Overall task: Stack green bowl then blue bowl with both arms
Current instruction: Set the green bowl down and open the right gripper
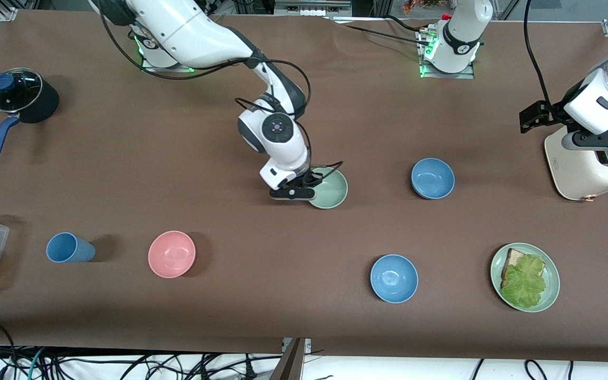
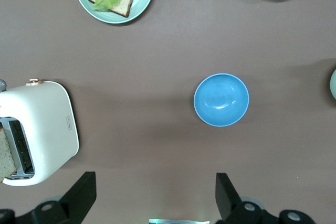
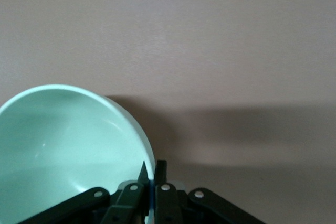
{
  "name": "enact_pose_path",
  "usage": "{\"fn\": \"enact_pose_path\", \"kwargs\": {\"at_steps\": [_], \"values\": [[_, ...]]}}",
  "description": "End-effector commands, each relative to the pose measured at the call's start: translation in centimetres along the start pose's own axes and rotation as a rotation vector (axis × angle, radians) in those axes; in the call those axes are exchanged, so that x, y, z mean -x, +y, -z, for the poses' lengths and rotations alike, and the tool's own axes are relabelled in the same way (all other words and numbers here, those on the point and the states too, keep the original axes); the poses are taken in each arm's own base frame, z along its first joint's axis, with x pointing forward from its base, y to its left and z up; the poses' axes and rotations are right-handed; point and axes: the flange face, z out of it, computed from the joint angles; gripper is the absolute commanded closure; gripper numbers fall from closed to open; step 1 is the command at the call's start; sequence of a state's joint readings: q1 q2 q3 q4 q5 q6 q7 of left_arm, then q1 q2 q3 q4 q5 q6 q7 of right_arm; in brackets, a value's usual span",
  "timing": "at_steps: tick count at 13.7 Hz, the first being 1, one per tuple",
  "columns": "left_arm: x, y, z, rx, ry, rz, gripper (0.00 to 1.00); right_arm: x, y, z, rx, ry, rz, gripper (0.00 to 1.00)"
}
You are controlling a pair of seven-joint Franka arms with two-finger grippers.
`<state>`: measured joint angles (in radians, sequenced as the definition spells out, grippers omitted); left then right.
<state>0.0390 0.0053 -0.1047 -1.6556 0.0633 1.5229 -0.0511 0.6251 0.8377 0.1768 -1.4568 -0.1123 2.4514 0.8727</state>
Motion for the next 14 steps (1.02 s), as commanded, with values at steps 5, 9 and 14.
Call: {"fn": "enact_pose_path", "kwargs": {"at_steps": [5, 9, 14], "values": [[0.1, 0.1, 1.0, 0.018, 0.011, -0.01, 0.0, -1.3, -0.4, 0.4, 0.008, 0.032, -0.032, 0.0], [0.0, 0.2, 1.2, 0.018, 0.016, -0.011, 0.0, -5.7, 3.1, 8.0, 0.074, 0.029, -0.063, 0.0], [-0.1, 0.0, 1.1, 0.019, 0.016, -0.007, 0.0, -11.4, 13.8, 20.0, 0.152, -0.042, 0.0, 0.0]]}}
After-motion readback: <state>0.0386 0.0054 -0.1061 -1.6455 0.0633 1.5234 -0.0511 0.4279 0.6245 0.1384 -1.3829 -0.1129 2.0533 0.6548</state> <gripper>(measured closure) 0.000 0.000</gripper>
